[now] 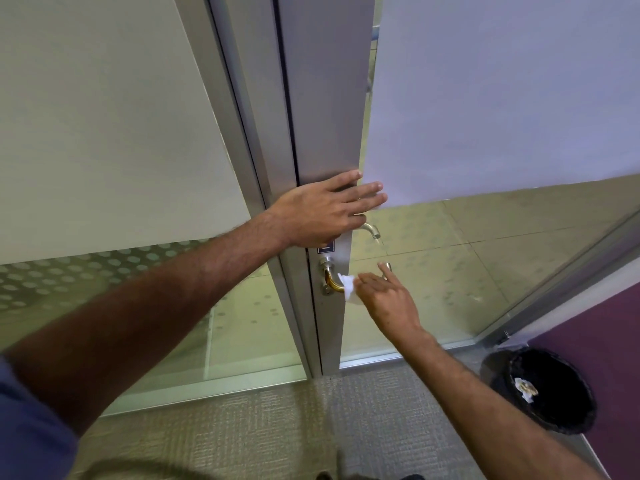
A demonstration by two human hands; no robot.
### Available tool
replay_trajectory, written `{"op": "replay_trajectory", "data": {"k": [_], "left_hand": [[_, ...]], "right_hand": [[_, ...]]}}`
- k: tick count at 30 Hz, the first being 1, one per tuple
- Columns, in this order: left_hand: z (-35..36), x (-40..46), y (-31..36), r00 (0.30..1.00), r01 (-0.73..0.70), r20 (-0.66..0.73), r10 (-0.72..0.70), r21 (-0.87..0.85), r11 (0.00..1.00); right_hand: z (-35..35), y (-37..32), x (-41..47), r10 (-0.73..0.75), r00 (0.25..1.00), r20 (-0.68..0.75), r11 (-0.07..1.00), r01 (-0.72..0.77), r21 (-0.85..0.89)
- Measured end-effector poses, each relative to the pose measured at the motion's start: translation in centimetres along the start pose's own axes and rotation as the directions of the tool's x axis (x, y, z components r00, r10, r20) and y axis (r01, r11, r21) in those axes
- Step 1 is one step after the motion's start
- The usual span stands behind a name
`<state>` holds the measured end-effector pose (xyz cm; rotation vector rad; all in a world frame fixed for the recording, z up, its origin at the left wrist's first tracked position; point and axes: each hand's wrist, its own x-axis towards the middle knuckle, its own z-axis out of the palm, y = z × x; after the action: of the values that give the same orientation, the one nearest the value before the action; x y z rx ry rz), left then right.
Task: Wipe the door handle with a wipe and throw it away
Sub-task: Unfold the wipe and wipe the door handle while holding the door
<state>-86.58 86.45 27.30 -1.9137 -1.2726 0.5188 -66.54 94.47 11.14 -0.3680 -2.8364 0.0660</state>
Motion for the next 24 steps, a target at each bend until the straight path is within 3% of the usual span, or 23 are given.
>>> {"op": "replay_trajectory", "data": {"k": [4,9,12,17,21,24], "left_hand": [[0.0,-0.1,0.0,1.000,0.000,0.014,0.000,-0.008,1.000],[-0.1,0.0,0.0,0.999,-0.003,0.035,0.004,-0.034,0.999],[-0.3,0.0,0.0,0.999,0.001,0.038,0.001,-0.049,0.999],[-0.8,-0.1,0.0,0.999,-0.006,0.042,0.008,-0.061,0.998],[-0.9,0.1,-0.1,0.998,-0.008,0.054,0.012,-0.066,0.998],[-1.0,0.2,-0.1,0.999,-0.015,0.045,0.017,-0.063,0.998]], "right_hand": [[0.4,-4.5,1.7,0.042,0.998,0.040,0.999,-0.044,0.030],[-0.6,-8.2,4.0,0.222,0.974,0.050,0.972,-0.217,-0.087],[-0.4,-8.5,3.6,0.216,0.972,0.097,0.968,-0.200,-0.153],[0.1,-5.6,2.5,-0.069,0.986,0.153,0.942,0.115,-0.317],[-0.6,-3.0,2.2,-0.309,0.928,0.207,0.847,0.368,-0.385],[-0.8,-1.1,2.0,-0.465,0.871,0.158,0.765,0.485,-0.423]]}}
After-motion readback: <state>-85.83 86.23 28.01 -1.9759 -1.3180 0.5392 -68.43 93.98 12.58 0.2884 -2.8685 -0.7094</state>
